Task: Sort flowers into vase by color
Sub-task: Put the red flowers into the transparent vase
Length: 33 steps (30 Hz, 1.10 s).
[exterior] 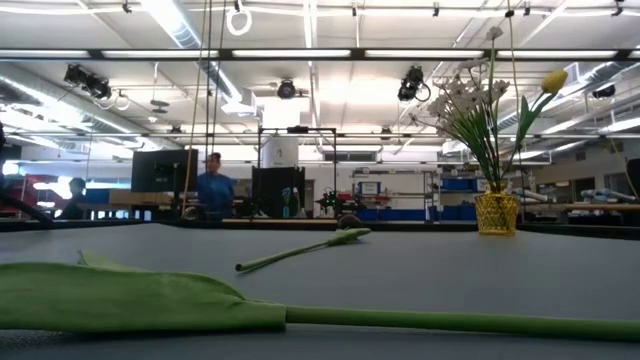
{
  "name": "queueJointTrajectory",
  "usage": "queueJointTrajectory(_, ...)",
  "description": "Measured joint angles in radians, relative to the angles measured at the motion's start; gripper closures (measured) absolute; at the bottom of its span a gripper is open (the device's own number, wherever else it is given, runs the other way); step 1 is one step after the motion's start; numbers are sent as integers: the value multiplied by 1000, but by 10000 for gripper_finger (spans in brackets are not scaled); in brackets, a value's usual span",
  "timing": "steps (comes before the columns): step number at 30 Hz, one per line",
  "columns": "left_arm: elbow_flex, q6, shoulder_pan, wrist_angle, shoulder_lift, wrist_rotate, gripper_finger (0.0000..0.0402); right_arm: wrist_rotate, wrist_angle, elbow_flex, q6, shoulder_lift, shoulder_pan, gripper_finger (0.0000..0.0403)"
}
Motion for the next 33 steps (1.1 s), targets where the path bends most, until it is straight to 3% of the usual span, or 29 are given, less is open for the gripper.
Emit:
queueJointTrajectory(7, 0, -29, 2, -3, 8, 0, 278, 7, -12, 32, 138, -32, -1, 237)
queueJointTrajectory(16, 0, -86, 1, -27, 40, 0, 278, 65, -119, 99, 279, -66, -1, 222)
queueJointTrajectory(21, 1, -165, -3, -75, 80, 1, 278, 58, -161, 98, 380, -70, -1, 194)
queueJointTrajectory(28, 0, -298, -3, -104, 162, 19, 261, 54, -175, 98, 659, -79, -2, 175)
queueJointTrajectory(33, 0, -374, 32, -105, 226, 101, 230, 54, -184, 98, 816, -79, -2, 178)
